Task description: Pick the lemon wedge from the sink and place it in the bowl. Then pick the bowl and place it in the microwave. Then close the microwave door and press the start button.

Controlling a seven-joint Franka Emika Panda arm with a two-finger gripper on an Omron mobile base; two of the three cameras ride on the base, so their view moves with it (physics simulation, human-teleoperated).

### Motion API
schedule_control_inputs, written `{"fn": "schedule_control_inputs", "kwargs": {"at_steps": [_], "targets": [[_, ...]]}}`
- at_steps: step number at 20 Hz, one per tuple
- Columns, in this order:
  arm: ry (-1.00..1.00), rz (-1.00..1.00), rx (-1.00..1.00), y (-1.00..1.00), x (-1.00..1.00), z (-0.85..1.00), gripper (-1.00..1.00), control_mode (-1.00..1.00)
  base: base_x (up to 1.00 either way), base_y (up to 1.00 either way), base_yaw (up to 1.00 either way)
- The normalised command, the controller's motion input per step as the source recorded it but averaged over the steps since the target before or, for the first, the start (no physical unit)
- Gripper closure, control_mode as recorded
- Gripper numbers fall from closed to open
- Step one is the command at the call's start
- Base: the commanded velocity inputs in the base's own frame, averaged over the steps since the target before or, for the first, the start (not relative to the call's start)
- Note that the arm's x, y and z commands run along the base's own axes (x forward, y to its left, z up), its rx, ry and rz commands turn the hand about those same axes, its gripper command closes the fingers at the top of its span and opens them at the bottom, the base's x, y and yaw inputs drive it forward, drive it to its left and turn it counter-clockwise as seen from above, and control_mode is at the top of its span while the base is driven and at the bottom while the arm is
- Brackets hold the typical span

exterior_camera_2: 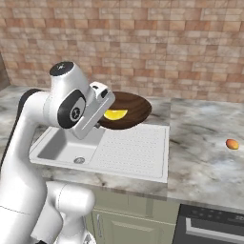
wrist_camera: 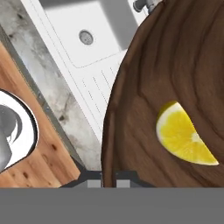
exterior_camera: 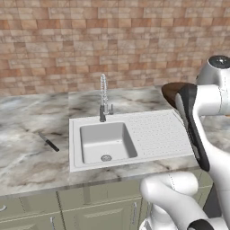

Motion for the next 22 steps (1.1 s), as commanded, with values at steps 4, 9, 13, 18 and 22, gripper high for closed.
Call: {"fn": "schedule_control_inputs", "kwargs": {"at_steps": [4, 9, 13, 18, 22], "targets": [[0.0, 0.01, 0.0, 0.0, -0.12, 0.01, 1.0, -1.0, 0.0, 0.0, 0.0], [0.0, 0.0, 0.0, 0.0, 0.0, 0.0, 1.0, -1.0, 0.0, 0.0, 0.0], [0.0, 0.0, 0.0, 0.0, 0.0, 0.0, 1.0, -1.0, 0.0, 0.0, 0.0], [0.0, 0.0, 0.0, 0.0, -0.14, 0.0, 1.0, -1.0, 0.0, 0.0, 0.0], [0.0, 0.0, 0.0, 0.0, 0.0, 0.0, 1.0, 1.0, -0.88, -0.2, 0.0]]}}
